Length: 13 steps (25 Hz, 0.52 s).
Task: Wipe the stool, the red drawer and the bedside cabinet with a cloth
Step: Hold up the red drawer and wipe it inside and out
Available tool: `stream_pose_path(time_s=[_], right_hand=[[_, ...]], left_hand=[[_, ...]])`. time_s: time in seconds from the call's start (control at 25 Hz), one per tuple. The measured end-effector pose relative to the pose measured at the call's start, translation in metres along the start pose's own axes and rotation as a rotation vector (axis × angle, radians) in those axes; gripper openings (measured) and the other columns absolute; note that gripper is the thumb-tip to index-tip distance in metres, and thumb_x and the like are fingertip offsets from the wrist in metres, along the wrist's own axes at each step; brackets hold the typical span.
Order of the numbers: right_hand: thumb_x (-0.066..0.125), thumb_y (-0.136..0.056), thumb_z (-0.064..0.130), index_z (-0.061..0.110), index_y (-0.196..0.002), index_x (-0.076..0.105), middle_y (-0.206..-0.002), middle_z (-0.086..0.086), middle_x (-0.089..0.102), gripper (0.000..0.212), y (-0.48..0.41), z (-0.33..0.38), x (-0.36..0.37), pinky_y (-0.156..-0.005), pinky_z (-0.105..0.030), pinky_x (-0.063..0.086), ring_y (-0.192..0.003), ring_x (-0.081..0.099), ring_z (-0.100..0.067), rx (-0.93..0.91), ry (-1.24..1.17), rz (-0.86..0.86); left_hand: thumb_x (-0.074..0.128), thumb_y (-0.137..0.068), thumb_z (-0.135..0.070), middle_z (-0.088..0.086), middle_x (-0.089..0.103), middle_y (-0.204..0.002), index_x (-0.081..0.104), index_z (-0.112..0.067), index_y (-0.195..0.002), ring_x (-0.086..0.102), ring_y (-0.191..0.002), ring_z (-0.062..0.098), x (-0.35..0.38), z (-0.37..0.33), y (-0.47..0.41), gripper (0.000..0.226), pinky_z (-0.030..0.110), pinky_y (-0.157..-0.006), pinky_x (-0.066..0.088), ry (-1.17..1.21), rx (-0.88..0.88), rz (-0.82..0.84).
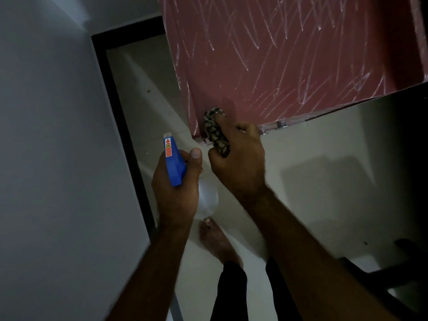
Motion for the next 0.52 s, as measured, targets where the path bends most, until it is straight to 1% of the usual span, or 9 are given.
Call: stream_pose_path(time_s=[0.08,0.12,0.16,0.2,0.24,0.28,0.32,0.4,0.52], right_hand=[[0.07,-0.078,0.019,0.024,-0.151,0.054,-0.11,-0.002,0.058,0.074,-0.006,0.0,0.0,-0.078,-0.004,0.037,-0.098,0.048,-0.009,0.069,-0.058,0.07],[0.068,-0.08,0.019,0.024,-0.152,0.053,-0.111,-0.005,0.061,0.074,-0.008,0.0,0.002,-0.077,0.0,0.036,-0.097,0.045,-0.006,0.081,-0.083,0.088],[0.067,-0.081,0.018,0.022,-0.153,0.051,-0.115,-0.008,0.065,0.074,-0.009,0.0,0.003,-0.08,-0.001,0.04,-0.099,0.047,-0.007,0.098,-0.117,0.096],[0.067,-0.082,0.016,0.021,-0.153,0.051,-0.12,-0.01,0.067,0.073,-0.008,0.002,0.005,-0.088,-0.007,0.046,-0.104,0.052,-0.011,0.121,-0.164,0.096],[0.067,-0.084,0.013,0.019,-0.153,0.051,-0.126,-0.009,0.067,0.071,-0.007,0.002,0.006,-0.094,-0.021,0.054,-0.11,0.057,-0.018,0.146,-0.209,0.09],[0.067,-0.086,0.01,0.017,-0.153,0.05,-0.132,-0.006,0.067,0.07,-0.006,0.003,0.007,-0.099,-0.034,0.057,-0.117,0.06,-0.023,0.169,-0.247,0.079],[0.067,-0.088,0.008,0.017,-0.154,0.049,-0.136,-0.005,0.066,0.069,-0.004,0.004,0.008,-0.102,-0.041,0.057,-0.122,0.061,-0.026,0.187,-0.273,0.064],[0.067,-0.091,0.003,0.023,-0.154,0.046,-0.139,-0.004,0.065,0.07,-0.001,0.008,0.01,-0.101,-0.045,0.058,-0.123,0.064,-0.026,0.225,-0.353,0.05],[0.063,-0.096,0.0,0.041,-0.15,0.036,-0.125,-0.005,0.071,0.074,0.006,0.008,0.012,-0.08,-0.039,0.065,-0.098,0.074,-0.022,0.317,-0.496,0.08]], left_hand=[[0.067,-0.09,-0.049,-0.008,0.07,-0.082,0.058,-0.035,-0.089,0.073,-0.081,0.023,-0.002,0.0,-0.001,0.017,0.039,-0.08,0.057,0.0,-0.008,-0.01],[0.067,-0.09,-0.049,-0.007,0.07,-0.082,0.058,-0.035,-0.089,0.073,-0.082,0.023,-0.003,0.0,-0.002,0.017,0.041,-0.08,0.058,-0.005,-0.007,-0.014],[0.067,-0.09,-0.049,-0.005,0.07,-0.082,0.058,-0.034,-0.089,0.073,-0.082,0.023,-0.003,0.0,-0.002,0.018,0.042,-0.08,0.058,-0.009,-0.005,-0.017],[0.067,-0.091,-0.048,-0.003,0.07,-0.082,0.058,-0.034,-0.089,0.073,-0.081,0.024,-0.004,-0.001,-0.003,0.017,0.043,-0.08,0.058,-0.01,0.0,-0.02],[0.067,-0.093,-0.046,-0.001,0.069,-0.082,0.058,-0.033,-0.09,0.073,-0.082,0.025,-0.003,-0.002,-0.004,0.016,0.044,-0.08,0.059,-0.005,0.003,-0.023],[0.068,-0.094,-0.043,-0.001,0.069,-0.082,0.058,-0.032,-0.09,0.072,-0.082,0.027,-0.003,-0.004,-0.005,0.015,0.044,-0.08,0.059,0.005,-0.001,-0.026],[0.068,-0.094,-0.042,-0.003,0.068,-0.081,0.059,-0.03,-0.091,0.072,-0.083,0.028,-0.002,-0.005,-0.005,0.015,0.043,-0.08,0.059,0.017,-0.009,-0.029],[0.068,-0.092,-0.043,-0.008,0.067,-0.079,0.058,-0.03,-0.09,0.072,-0.084,0.028,-0.002,-0.007,-0.006,0.016,0.041,-0.079,0.058,0.029,-0.036,-0.031],[0.068,-0.092,-0.047,-0.006,0.067,-0.082,0.058,-0.033,-0.09,0.072,-0.084,0.026,-0.001,-0.007,-0.006,0.018,0.041,-0.078,0.058,0.013,-0.053,-0.026]])
Point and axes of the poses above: each hand's wrist, its own y-axis away from the middle knuckle, its own x-axis out of the palm, z = x × y, the point moved 4 cm from there along -y, towards the middle knuckle
